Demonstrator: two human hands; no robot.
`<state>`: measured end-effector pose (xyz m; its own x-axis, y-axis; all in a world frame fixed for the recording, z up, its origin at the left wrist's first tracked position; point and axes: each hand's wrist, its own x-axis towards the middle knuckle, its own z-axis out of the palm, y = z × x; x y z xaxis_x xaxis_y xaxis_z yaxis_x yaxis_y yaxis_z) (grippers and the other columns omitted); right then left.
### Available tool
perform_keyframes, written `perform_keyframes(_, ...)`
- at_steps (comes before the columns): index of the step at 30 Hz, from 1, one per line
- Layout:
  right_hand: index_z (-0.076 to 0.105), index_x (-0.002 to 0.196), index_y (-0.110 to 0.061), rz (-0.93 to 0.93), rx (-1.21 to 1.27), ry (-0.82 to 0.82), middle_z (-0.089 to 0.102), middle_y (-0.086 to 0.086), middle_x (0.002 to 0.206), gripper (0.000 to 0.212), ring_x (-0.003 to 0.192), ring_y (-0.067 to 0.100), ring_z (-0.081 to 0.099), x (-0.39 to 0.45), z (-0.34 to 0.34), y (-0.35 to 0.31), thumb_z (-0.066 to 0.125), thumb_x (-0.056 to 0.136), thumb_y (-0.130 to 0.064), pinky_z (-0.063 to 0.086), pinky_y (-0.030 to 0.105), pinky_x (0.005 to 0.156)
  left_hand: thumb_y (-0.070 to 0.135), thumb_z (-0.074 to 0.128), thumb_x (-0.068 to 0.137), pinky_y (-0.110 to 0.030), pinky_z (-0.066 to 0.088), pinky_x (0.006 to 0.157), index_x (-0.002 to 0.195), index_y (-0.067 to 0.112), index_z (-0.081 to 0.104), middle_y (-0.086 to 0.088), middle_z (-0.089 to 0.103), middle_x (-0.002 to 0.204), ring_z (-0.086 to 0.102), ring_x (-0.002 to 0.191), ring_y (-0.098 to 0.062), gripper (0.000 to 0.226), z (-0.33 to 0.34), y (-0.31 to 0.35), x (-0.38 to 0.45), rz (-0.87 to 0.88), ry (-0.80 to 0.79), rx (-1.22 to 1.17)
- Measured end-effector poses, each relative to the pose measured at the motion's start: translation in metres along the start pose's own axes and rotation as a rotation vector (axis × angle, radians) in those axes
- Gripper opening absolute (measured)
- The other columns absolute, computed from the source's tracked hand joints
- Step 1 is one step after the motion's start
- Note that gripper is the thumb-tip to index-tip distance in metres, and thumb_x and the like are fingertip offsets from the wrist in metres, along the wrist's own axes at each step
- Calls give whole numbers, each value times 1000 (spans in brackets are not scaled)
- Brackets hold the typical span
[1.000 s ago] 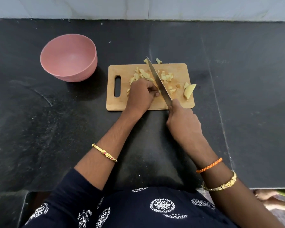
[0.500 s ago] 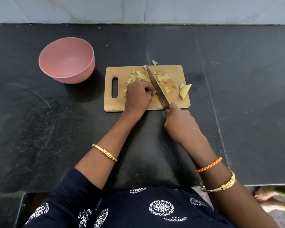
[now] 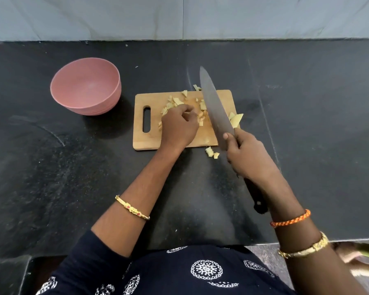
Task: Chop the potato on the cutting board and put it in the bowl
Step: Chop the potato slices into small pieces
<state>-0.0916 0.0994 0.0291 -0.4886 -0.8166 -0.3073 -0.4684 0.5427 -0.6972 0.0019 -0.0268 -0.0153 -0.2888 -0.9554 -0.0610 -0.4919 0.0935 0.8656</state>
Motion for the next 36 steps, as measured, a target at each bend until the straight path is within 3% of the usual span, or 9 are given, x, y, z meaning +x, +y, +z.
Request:
perform_keyframes(2,45,74,-23,19,197,-27,53,6,66,29,40,14,41,12,3,1,37,101,-32,33,23,36,42,65,81,-35,55,85,122,14,50,-7,66,110,65,95,-18,52,3,8,6,-262,-181,-240)
perform_keyframes(6,48,89,-15,53,406,-132,45,7,65,23,30,6,32,22,5,-3,36,103,-29,29,18,29,12,68,84,-29,58,73,130,0,41,-14,59,120,64,99,-23,55,-1,26,15,-496,-434,-643)
perform_keyframes(12,47,86,-12,56,380,-185,43,3,59,25,31,8,31,16,7,8,39,102,-28,28,17,30,-2,55,90,-25,58,63,129,-2,43,-9,62,91,63,77,-15,41,-13,31,43,-538,-237,-919)
perform_keyframes(14,48,84,-10,41,340,-134,44,2,57,28,31,11,32,16,7,15,39,102,-29,28,19,32,0,58,89,-27,57,72,126,7,42,-9,65,96,65,79,-14,41,-17,31,46,-497,-117,-808)
perform_keyframes(17,46,86,-1,38,249,-2,46,3,58,36,34,17,38,21,6,26,40,100,-33,33,26,38,17,70,82,-23,51,73,118,17,50,2,63,97,61,83,-9,41,-20,28,30,-195,-87,-152)
perform_keyframes(20,48,87,-1,58,242,64,47,6,62,36,37,18,40,26,4,33,39,100,-34,35,27,40,18,78,73,-15,44,67,98,17,67,4,61,89,54,73,-4,27,-15,29,-1,204,-337,255)
perform_keyframes(23,50,87,-5,58,218,103,51,6,66,35,47,17,43,29,2,36,40,99,-36,38,31,47,28,81,69,-19,38,64,91,15,72,1,61,88,52,74,-8,28,-3,29,-22,298,-522,476)
perform_keyframes(29,47,91,1,63,230,141,49,10,70,37,51,18,43,29,-2,38,40,99,-35,36,26,38,19,73,79,-34,46,75,99,8,69,-9,55,103,56,92,-26,23,16,18,-46,379,-421,626)
perform_keyframes(36,47,89,-1,55,243,130,49,7,68,37,52,17,42,29,0,41,40,99,-36,37,29,44,5,55,87,-42,51,74,94,-1,66,-12,52,101,53,87,-28,15,24,16,-66,363,-383,604)
